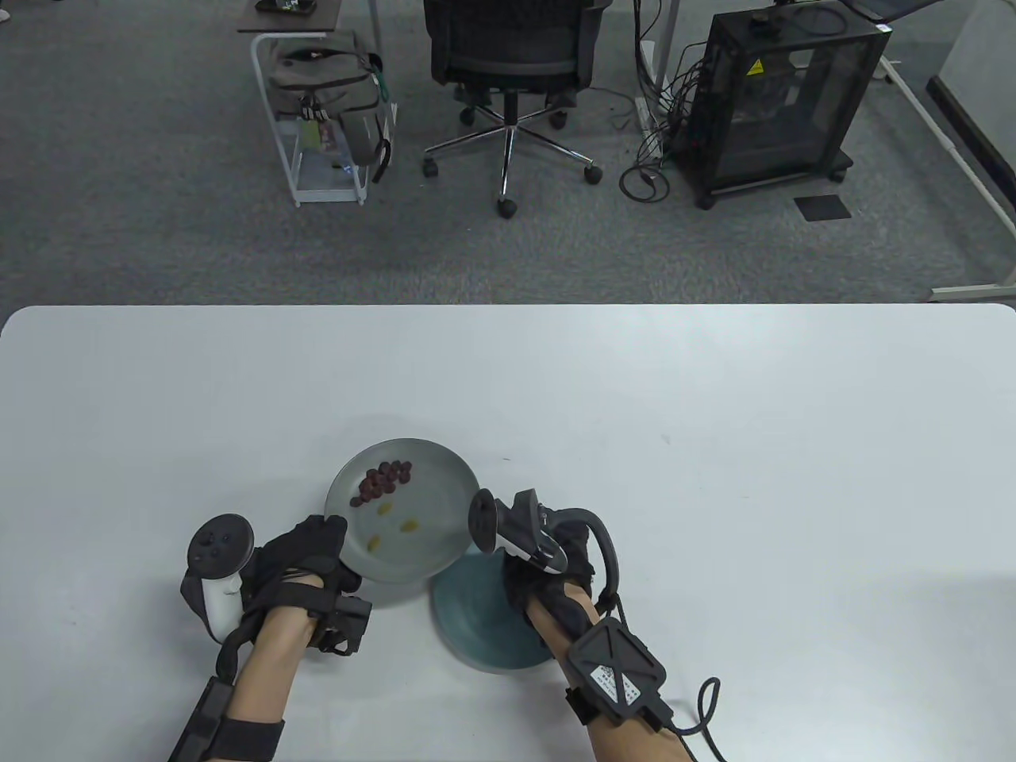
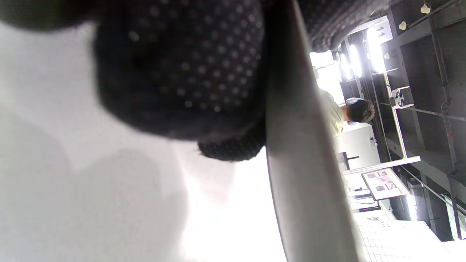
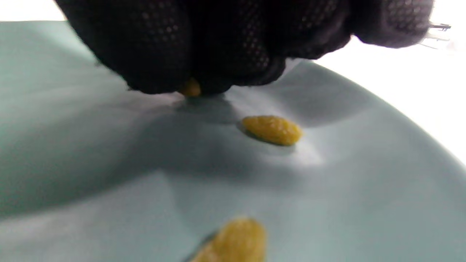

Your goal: Pick raisins with hand pinch into plate

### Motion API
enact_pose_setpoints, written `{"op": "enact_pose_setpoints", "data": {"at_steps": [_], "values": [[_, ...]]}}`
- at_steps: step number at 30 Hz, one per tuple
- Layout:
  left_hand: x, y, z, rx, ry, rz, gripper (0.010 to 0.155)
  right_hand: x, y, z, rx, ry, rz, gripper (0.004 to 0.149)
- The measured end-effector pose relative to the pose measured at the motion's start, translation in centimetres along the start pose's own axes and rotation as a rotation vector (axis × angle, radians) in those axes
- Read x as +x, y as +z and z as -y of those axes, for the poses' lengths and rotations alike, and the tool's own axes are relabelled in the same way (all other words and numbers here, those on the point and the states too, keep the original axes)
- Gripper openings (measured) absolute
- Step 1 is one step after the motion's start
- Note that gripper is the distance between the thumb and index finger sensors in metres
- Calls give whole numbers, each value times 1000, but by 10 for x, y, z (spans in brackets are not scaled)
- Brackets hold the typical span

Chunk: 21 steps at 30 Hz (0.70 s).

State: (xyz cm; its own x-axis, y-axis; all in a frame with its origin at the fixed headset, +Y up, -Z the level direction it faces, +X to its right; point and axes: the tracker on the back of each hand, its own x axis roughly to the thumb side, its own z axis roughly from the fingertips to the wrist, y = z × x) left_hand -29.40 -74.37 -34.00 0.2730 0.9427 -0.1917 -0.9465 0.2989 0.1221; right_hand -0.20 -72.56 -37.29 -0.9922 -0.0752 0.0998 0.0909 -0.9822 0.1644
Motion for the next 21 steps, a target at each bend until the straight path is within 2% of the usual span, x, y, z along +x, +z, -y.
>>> {"op": "enact_pose_setpoints", "data": {"at_steps": [4, 8, 12, 17, 21], "values": [[0, 0, 0, 0, -9, -2, 52, 3, 0, -1, -11, 39, -9, 46], [0, 0, 1, -4, -12, 1, 52, -1, 2, 0, 1, -5, -13, 51], [0, 0, 1, -1, -18, 6, 52, -11, 15, 13, -45, -77, -10, 52], [-1, 0, 3, -6, -29, 11, 51, -21, 30, 24, -53, -200, 11, 51], [-2, 1, 6, -17, -23, 6, 52, -27, 39, 34, -90, -227, 18, 50]]}}
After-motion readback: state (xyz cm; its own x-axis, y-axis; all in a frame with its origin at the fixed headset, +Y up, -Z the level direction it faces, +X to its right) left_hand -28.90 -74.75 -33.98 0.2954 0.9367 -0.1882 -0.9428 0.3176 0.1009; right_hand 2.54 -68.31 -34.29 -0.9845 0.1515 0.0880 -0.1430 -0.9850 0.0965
